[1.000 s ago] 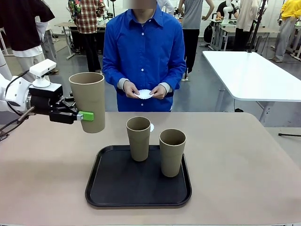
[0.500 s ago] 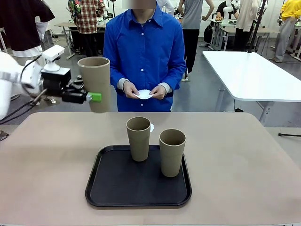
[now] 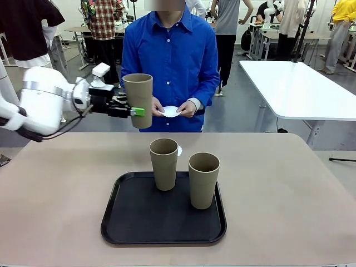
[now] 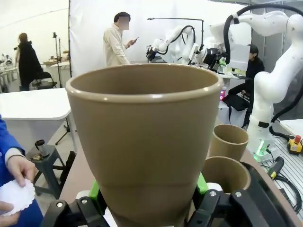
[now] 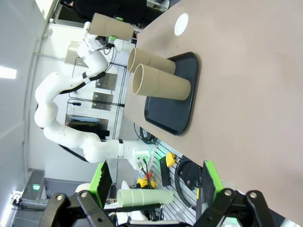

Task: Place coasters on the table and set cups on them.
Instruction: Pick up one Reusable plastic cup and place it on a coaster set by the human.

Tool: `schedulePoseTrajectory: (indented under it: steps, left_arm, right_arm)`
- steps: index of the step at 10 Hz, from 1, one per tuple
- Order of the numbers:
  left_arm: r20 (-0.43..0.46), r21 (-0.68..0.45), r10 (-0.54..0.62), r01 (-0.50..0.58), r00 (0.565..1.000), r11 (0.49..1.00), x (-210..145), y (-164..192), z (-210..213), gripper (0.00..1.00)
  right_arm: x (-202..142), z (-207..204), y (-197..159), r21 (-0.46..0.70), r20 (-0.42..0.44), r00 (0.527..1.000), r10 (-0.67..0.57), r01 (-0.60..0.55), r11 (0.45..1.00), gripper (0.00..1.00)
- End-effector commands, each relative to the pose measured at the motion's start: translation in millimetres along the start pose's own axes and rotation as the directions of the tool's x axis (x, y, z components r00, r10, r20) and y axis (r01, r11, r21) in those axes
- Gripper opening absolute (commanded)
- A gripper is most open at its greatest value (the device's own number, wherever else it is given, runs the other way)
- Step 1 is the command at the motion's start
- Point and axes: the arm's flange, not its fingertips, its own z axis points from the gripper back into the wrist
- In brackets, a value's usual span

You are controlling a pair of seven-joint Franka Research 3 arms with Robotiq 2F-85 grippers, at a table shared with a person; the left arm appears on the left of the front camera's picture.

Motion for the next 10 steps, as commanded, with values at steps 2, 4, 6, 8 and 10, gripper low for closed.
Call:
schedulePoseTrajectory:
  steps: [2, 4, 6, 8, 10]
  left_arm:
    - [-0.024, -0.085, -0.017, 0.015, 1.000, 0.996, -5.6, 37.2, -51.3, 0.84]
    - [-0.028, -0.102, 0.000, -0.003, 1.000, 0.995, -29.7, 43.6, -70.6, 0.84]
    - [-0.008, -0.111, 0.005, -0.006, 1.000, 0.994, -39.5, 54.3, -75.9, 0.84]
    - [0.000, -0.102, 0.001, -0.001, 1.000, 0.995, -44.7, 40.5, -76.9, 0.84]
    - [0.000, -0.102, 0.001, -0.001, 1.000, 0.995, -44.7, 40.5, -76.9, 0.84]
  right_arm:
    - [1.1, 0.6, 0.3, 0.015, 0.009, 1.000, 0.012, -0.012, 1.000, 1.00]
    - [1.1, 0.6, 0.3, 0.015, 0.009, 1.000, 0.012, -0.012, 1.000, 1.00]
    - [1.1, 0.6, 0.3, 0.015, 0.009, 1.000, 0.012, -0.012, 1.000, 1.00]
    - [1.1, 0.6, 0.3, 0.015, 0.009, 1.000, 0.012, -0.012, 1.000, 1.00]
    - [1.1, 0.6, 0.3, 0.015, 0.009, 1.000, 0.012, -0.012, 1.000, 1.00]
